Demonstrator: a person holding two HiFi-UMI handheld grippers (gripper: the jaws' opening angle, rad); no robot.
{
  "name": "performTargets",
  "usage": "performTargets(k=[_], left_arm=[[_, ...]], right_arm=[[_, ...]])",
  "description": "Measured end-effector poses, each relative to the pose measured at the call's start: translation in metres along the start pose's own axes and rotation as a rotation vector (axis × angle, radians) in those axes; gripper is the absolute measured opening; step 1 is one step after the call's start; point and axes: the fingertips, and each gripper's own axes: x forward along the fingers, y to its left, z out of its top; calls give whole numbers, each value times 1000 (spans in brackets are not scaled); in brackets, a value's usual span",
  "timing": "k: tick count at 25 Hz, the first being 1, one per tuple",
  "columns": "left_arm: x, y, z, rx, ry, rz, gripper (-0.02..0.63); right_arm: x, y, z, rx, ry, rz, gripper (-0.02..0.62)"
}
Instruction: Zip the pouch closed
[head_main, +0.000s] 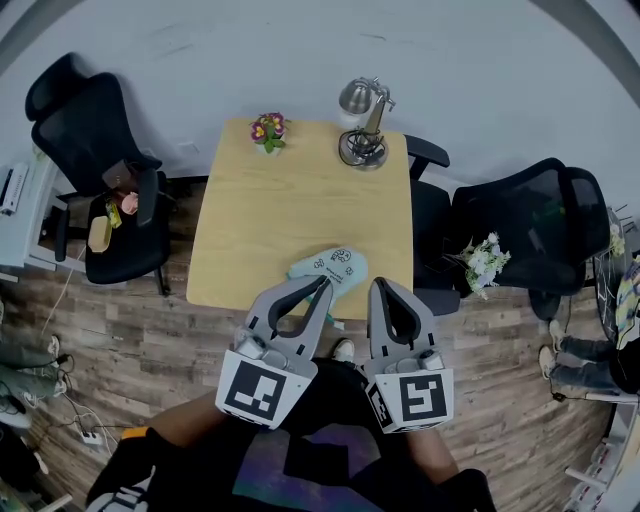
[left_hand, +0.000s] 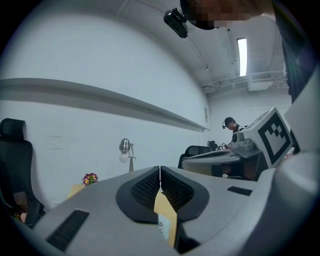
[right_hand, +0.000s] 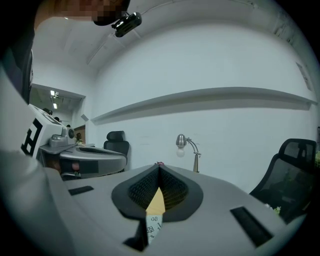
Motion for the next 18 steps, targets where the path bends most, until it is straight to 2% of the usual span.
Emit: performTargets(k=[7,18], left_arm=[[3,1,-8,-14,16,10,14],[1,-2,-7,-4,21,8,14]], right_arm=[[-1,-6,-18,11,42,-19,14],[-5,-8,-24,32,54,-30,14]])
